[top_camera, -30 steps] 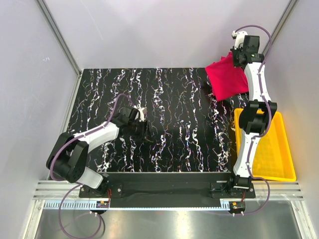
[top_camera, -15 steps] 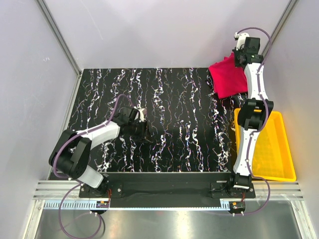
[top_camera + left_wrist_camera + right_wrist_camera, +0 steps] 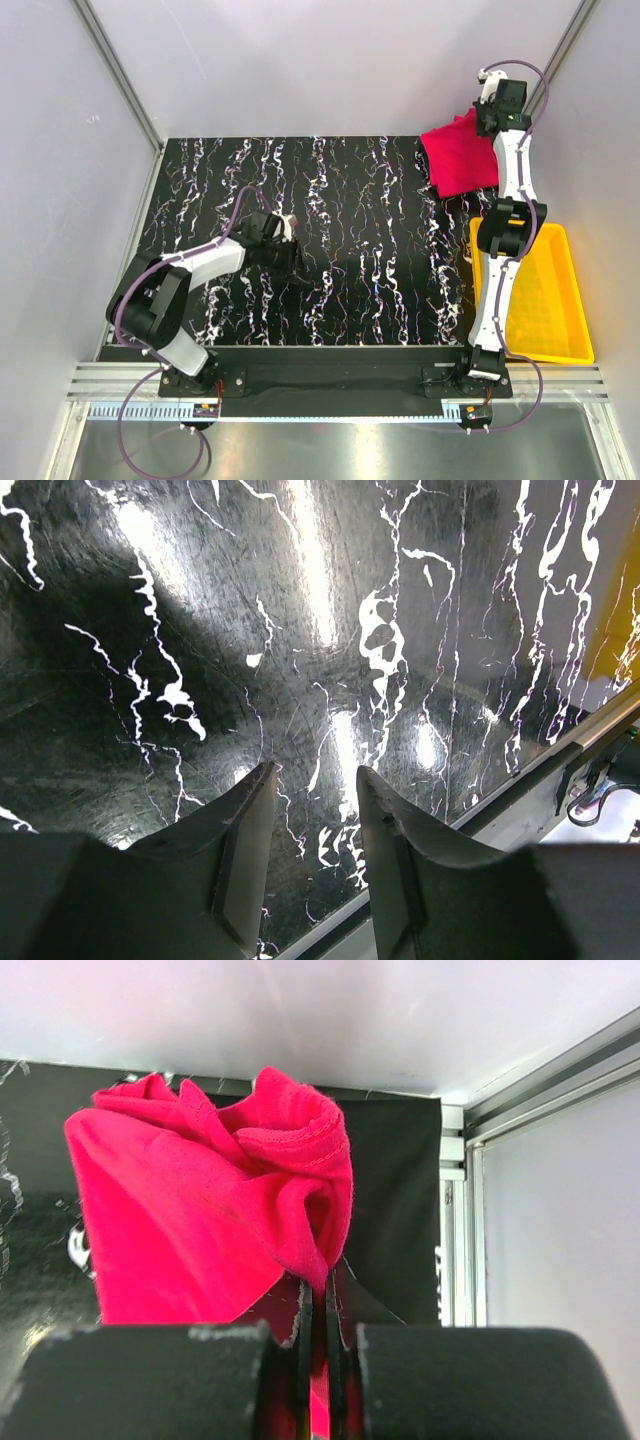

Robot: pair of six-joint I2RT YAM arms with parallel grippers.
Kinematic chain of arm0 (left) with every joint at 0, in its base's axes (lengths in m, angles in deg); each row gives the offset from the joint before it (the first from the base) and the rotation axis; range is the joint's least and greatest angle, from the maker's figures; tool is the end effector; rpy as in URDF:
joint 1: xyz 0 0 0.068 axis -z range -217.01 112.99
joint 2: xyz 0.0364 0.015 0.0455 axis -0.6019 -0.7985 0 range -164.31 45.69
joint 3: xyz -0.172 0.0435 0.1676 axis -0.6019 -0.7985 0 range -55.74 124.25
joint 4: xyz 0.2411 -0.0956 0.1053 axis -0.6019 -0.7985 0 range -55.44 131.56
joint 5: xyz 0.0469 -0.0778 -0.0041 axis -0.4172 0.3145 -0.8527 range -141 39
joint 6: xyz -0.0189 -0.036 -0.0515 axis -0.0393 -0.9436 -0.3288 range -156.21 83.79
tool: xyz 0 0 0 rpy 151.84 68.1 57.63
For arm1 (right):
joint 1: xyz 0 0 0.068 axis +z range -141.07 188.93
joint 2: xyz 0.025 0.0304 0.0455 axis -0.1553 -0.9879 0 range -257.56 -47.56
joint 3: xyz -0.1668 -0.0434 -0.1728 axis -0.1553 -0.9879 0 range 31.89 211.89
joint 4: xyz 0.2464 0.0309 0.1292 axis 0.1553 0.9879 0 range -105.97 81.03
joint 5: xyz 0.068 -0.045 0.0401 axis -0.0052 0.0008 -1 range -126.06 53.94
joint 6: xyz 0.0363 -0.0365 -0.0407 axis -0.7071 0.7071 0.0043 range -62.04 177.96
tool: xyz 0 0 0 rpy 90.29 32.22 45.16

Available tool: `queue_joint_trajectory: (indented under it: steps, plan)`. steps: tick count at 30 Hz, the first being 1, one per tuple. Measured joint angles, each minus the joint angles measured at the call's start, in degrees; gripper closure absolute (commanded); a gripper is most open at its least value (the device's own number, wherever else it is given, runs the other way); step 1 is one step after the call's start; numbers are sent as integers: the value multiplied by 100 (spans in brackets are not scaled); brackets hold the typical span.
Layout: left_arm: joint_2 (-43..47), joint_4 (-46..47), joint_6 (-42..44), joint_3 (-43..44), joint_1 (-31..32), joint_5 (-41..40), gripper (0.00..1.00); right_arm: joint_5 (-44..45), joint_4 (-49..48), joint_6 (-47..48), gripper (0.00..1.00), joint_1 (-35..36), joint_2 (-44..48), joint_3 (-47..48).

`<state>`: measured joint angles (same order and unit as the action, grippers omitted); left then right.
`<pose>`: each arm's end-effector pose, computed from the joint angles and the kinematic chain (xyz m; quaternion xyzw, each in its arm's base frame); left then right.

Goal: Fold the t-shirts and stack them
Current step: Neatly place the folded tshirt to the corner

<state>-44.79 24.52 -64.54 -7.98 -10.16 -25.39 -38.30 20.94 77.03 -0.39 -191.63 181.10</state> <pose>0.2736 -0.1635 0.1081 0.0456 0.9420 -0.3075 0.1264 0.5673 -0.0911 0.2682 -0.0837 0.8696 -0.1028 0.4757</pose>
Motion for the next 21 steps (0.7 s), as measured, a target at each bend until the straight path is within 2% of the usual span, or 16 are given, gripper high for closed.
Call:
queue_joint_trajectory:
  steps: [1,3,4,5,7,8,13,16,18,21]
  plan:
    - [-20,-2,-2,11,0,7,58,0,-39,-2,100,-15,-55,37]
    - [-52,2,-2,20,0,13,58,11,-214,-4,88,-48,-192,48]
    - [-55,-2,-2,20,0,13,58,17,-354,-7,52,-66,-286,61]
    - [-55,-7,-2,20,0,13,58,22,-520,-42,42,-87,-411,74]
    - [-52,-9,2,22,0,11,58,105,-914,11,36,-149,-765,238]
    - [-52,-22,4,22,0,7,58,151,-1078,15,23,-186,-964,319]
    - [260,-157,0,-105,0,-46,58,527,-1281,46,21,-356,-1467,385]
    - [723,-264,-61,-269,0,-85,56,688,-1191,-107,8,-426,-1316,273]
    - [1023,-297,-136,-345,46,-138,46,748,-1049,-326,0,-428,-977,0]
    - [1480,-315,-258,-409,173,-234,36,730,-719,-848,0,-356,-31,-737]
